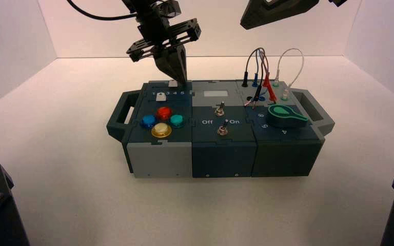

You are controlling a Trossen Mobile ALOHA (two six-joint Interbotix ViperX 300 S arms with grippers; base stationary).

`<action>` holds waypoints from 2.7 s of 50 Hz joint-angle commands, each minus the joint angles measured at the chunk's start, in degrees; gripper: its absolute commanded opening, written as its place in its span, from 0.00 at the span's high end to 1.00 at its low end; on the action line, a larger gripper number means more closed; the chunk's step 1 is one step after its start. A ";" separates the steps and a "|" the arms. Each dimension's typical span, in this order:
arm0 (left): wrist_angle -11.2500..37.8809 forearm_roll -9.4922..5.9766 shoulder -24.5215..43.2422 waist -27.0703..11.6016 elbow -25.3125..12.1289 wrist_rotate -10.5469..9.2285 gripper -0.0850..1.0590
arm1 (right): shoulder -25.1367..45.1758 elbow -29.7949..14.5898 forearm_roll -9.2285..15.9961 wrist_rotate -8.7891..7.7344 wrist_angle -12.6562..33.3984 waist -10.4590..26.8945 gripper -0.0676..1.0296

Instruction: Move the top slider to position 2.

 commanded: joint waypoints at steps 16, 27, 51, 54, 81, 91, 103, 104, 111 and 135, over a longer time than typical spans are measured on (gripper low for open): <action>0.18 0.26 -1.32 0.97 0.09 0.35 0.95 | -0.09 -1.14 -0.09 0.00 -0.35 0.35 0.96; 0.18 0.44 -1.67 1.14 0.26 0.44 0.95 | 0.26 -1.14 -0.09 0.00 -0.35 0.35 0.96; 0.62 0.53 -2.11 2.02 0.97 0.62 0.95 | 0.70 -1.32 -0.35 0.00 -0.35 0.35 0.96; 0.62 0.53 -2.20 2.02 0.97 0.62 0.95 | 0.70 -1.32 -0.35 0.00 -0.35 0.35 0.96; 0.79 0.62 -3.08 2.46 1.85 0.79 0.95 | 0.70 -1.23 -0.35 0.00 -0.35 0.35 0.96; 0.88 0.62 -3.43 2.55 2.20 0.88 0.95 | 0.70 -1.14 -0.35 0.09 -0.35 0.35 0.96; 0.88 0.62 -3.69 2.55 2.37 0.88 0.95 | 0.70 -1.14 -0.26 0.09 -0.35 0.35 0.96; 0.88 0.62 -3.69 2.64 2.37 0.88 0.95 | 0.70 -1.14 -0.35 0.18 -0.35 0.35 0.96; 0.79 0.70 -3.78 2.72 2.37 0.97 0.95 | 0.70 -1.14 -0.35 0.09 -0.35 0.35 0.96; 0.88 0.62 -4.57 2.99 2.29 0.88 0.95 | 0.70 -1.23 -0.35 0.18 -0.35 0.35 0.96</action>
